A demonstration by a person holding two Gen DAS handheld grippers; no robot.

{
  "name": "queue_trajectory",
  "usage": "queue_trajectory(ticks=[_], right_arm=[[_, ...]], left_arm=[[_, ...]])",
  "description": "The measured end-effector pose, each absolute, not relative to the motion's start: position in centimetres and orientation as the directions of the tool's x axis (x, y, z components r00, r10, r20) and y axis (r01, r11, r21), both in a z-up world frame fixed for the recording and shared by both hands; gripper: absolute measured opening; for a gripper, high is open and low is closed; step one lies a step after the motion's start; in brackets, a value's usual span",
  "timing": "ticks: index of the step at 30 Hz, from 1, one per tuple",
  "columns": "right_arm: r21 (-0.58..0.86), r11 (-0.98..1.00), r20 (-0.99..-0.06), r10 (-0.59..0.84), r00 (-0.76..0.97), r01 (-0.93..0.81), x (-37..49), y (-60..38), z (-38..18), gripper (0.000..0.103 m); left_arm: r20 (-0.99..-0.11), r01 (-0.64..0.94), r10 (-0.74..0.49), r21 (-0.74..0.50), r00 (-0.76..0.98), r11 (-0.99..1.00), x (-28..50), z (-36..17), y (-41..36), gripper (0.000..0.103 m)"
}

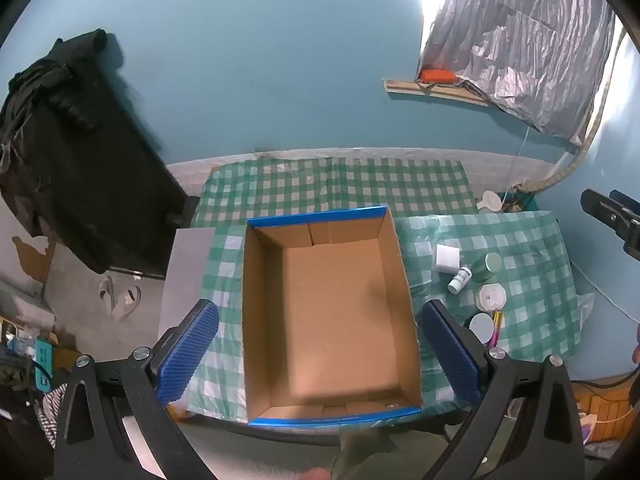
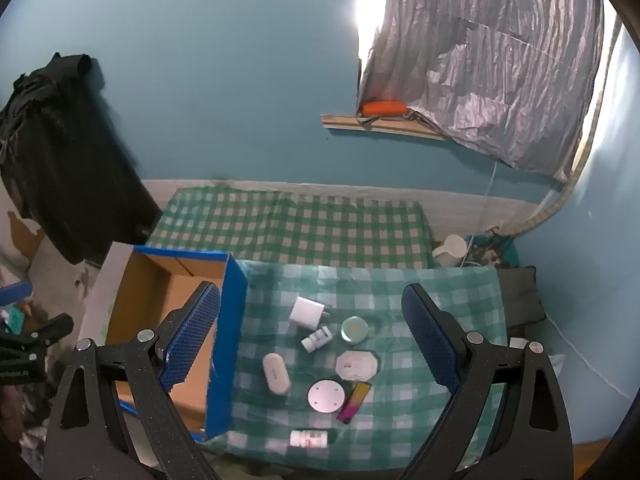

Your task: Organize rigid objects

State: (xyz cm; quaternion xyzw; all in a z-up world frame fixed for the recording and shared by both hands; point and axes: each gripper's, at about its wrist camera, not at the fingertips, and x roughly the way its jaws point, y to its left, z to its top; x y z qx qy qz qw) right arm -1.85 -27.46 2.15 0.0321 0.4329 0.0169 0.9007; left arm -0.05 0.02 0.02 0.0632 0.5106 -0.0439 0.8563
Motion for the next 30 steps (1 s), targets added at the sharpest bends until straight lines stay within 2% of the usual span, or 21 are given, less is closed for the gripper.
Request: queue_trajectory(ticks=[30], right_arm=[[0.085,0.996,-0.797,0.072,0.600,-0.008,-1.8,-27.1,1.7,0.093]], left_arm=[[-0.888,0.162,-0.029,0.052,0.460,0.986,-0.8,-0.2,-0.3,0.102]])
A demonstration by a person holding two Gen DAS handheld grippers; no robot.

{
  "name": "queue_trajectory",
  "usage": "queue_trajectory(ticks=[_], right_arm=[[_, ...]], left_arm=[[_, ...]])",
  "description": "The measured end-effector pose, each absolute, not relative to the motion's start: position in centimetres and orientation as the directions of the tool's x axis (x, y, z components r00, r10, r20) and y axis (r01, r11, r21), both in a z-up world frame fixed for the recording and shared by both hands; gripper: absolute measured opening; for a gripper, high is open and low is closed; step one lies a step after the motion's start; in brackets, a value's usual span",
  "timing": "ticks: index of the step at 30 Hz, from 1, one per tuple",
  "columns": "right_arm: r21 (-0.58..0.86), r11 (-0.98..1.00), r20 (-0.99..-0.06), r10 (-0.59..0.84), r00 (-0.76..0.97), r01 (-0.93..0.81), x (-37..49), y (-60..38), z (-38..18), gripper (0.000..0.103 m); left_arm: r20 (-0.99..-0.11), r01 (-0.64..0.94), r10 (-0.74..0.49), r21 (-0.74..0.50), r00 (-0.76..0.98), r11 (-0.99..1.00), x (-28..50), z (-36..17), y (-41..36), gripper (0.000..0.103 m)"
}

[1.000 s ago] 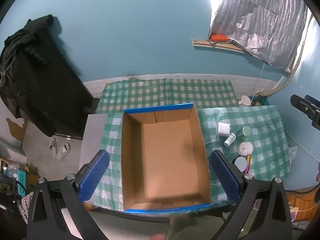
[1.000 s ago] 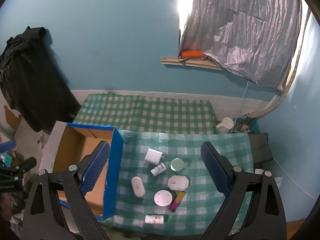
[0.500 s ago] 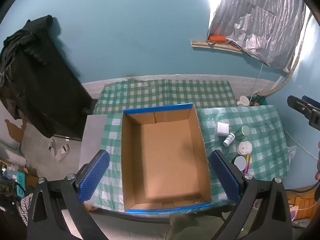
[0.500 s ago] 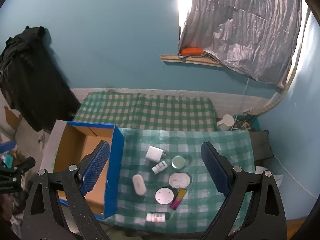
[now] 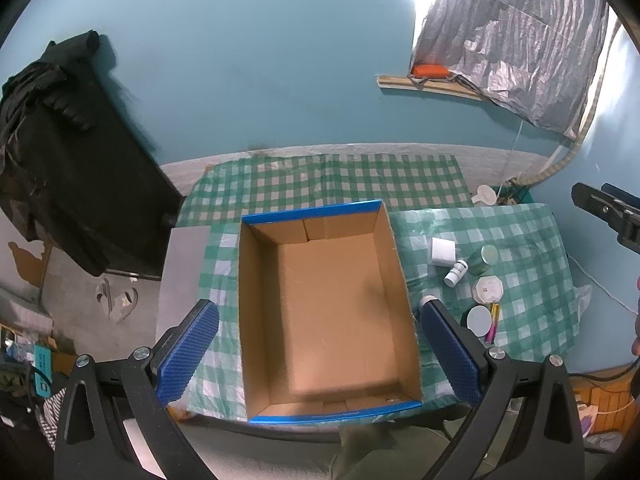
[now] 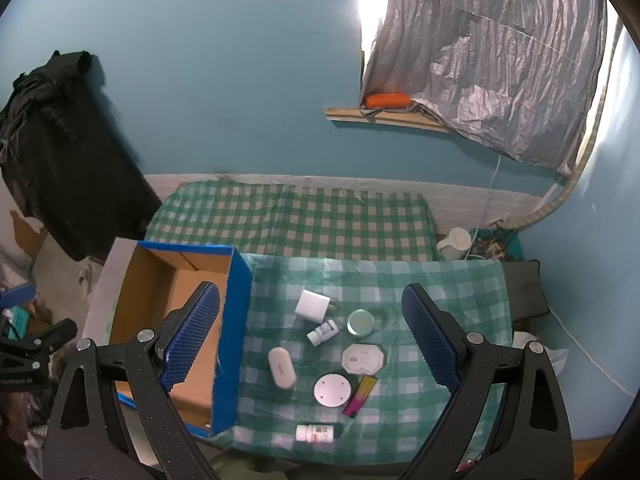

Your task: Organize rigid objects

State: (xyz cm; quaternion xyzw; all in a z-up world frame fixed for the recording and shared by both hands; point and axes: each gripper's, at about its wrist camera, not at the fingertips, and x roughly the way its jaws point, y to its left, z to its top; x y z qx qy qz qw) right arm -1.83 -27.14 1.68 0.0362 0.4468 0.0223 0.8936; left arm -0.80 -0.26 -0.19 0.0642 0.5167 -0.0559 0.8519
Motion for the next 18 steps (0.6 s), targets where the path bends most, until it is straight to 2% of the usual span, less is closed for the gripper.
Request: queue_trajectory(ticks=[18], right_arm=[[0.086,0.996,-0.801,0.071,0.595,-0.003,-2.69,-27.06,1.27,0.093]], left_arm=[[-0.888,0.164,-0.026,0.057,0.459,0.985,-1.09,-0.25,-0.80,0.102]])
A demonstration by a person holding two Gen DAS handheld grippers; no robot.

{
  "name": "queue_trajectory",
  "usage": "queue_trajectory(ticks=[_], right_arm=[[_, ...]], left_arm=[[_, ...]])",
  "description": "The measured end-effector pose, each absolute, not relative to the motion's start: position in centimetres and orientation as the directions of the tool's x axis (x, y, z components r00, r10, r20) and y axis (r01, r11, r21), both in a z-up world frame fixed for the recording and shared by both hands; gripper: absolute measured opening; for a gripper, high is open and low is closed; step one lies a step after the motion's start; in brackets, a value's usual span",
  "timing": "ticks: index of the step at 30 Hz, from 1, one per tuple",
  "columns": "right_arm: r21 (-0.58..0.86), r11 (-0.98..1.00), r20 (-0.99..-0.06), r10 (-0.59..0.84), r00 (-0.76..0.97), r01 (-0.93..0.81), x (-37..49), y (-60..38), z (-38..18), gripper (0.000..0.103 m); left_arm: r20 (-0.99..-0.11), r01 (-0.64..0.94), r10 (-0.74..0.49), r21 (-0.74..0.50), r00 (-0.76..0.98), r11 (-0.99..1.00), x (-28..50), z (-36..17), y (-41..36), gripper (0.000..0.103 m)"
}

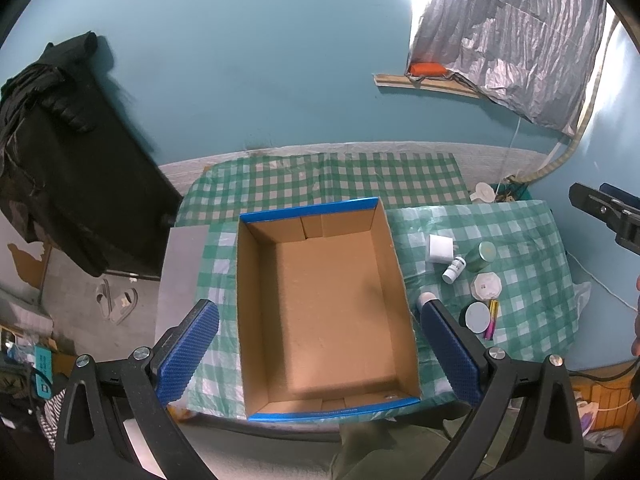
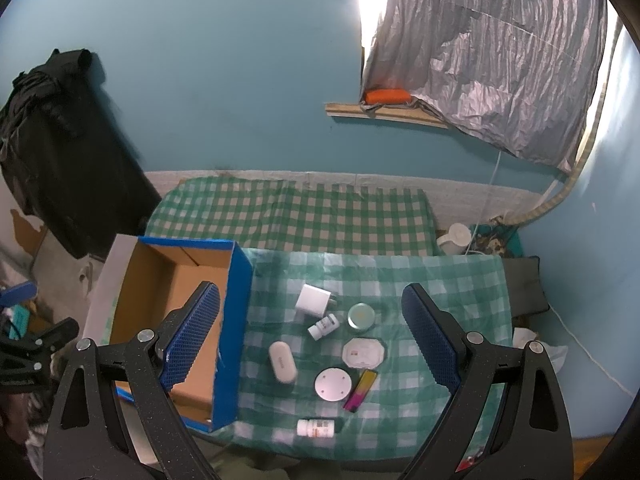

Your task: Organize rigid objects

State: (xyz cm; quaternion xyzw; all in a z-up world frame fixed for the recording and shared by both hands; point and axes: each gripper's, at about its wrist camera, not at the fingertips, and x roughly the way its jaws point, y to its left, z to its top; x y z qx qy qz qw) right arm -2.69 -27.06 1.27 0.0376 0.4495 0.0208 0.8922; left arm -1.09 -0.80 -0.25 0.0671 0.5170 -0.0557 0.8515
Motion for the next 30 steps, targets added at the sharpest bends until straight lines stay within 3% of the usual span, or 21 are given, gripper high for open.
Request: queue_trajectory(ticks=[30], right_arm=[[0.082,0.997,-0.807,0.069,0.587,-0.004,-2.67,-26.56,1.30,0.093]], left_arm=[[-0.889,0.168,-0.027,0.056,0.457,0.984,-1.18,-0.14,-0.83,0.102]])
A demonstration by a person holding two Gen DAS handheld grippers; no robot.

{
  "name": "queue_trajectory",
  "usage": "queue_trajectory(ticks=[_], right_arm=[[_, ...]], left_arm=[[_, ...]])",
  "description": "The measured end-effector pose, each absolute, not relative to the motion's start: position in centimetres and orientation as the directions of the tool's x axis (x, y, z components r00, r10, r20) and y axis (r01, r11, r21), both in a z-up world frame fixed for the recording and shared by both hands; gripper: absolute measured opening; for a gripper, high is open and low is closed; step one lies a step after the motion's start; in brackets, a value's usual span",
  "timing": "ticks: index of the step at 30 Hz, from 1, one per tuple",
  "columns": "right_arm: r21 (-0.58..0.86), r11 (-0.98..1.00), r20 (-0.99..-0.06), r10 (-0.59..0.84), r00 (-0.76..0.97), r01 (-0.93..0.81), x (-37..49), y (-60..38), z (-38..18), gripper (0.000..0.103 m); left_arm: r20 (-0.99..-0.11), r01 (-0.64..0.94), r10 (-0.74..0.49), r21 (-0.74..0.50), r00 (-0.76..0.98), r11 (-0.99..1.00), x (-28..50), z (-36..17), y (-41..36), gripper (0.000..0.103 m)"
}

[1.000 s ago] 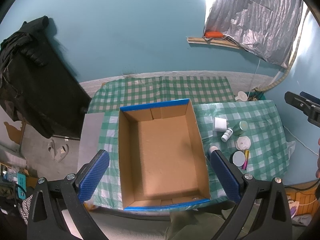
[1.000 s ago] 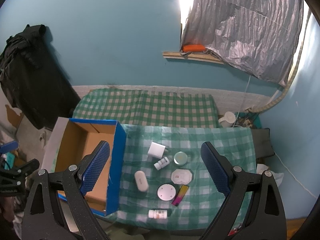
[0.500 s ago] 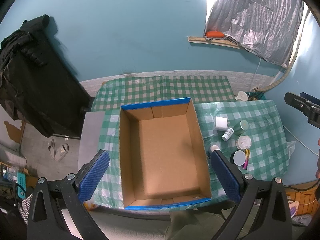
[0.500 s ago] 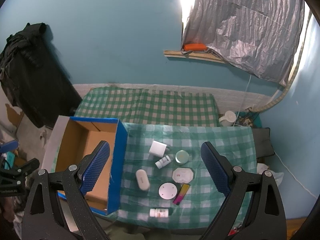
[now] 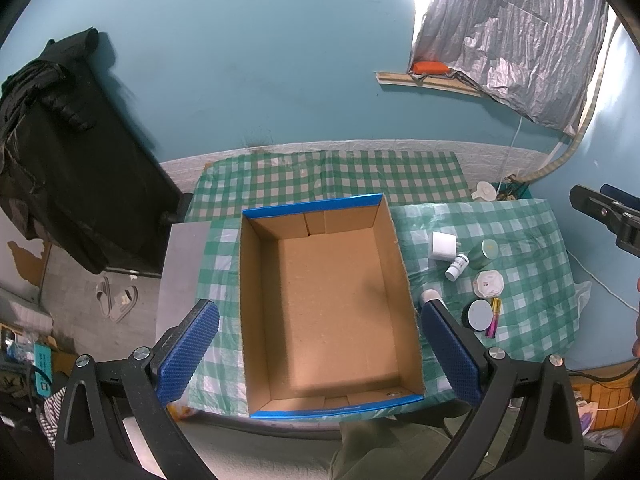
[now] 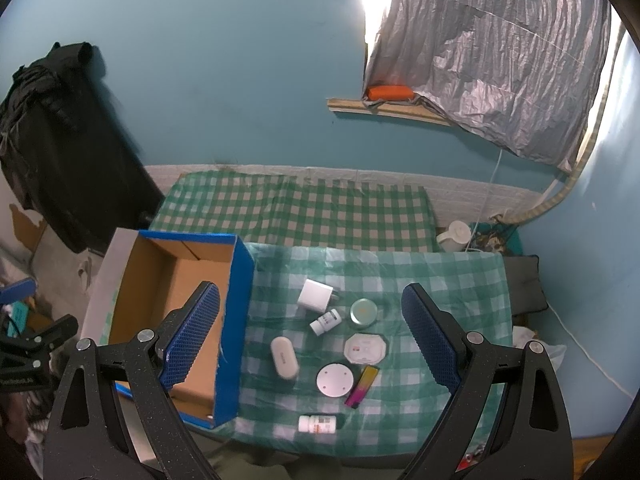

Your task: Organize rigid objects

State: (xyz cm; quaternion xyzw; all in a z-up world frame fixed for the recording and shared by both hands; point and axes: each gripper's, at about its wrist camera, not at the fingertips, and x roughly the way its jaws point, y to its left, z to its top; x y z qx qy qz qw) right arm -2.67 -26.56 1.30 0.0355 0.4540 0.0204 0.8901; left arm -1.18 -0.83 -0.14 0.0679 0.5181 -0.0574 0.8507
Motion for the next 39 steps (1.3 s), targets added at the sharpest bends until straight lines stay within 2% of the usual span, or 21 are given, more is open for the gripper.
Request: queue_trajectory(ticks=[23,28,32,39], right_arm=[[0.094,0.995,-0.828,0.089,0.554,-0.019,-3.2,-26.9,0.4,0.093],[0.120,0.992,-0.836,0.122,0.535,-0.039,-2.8,-27.3,-0.1,0.093],[0.125,0.991,-0.848,0.134,0.514,-0.051,-3.2,-27.8,-1.3,0.094],[0.066,0.996,-0.899,0.084,0.430,-0.055,-3.6,-28.3,-4.8,0.094]], left_arm=[[-0.892,0.143,-0.008,0.063,0.452,0.988,-2.3,-0.7,0.3,0.102],[-0.911,0.098,0.010,0.056,0.412,0.994,-1.2,-2.4,2.7,0.102],[-0.923,0.063,0.064,0.095,0.379,0.994,-1.1,-4.3,4.9,0.102],[-0.947,0.016,0.116,0.127,0.300,0.992,-0.8,-8.0,8.9,0.102]])
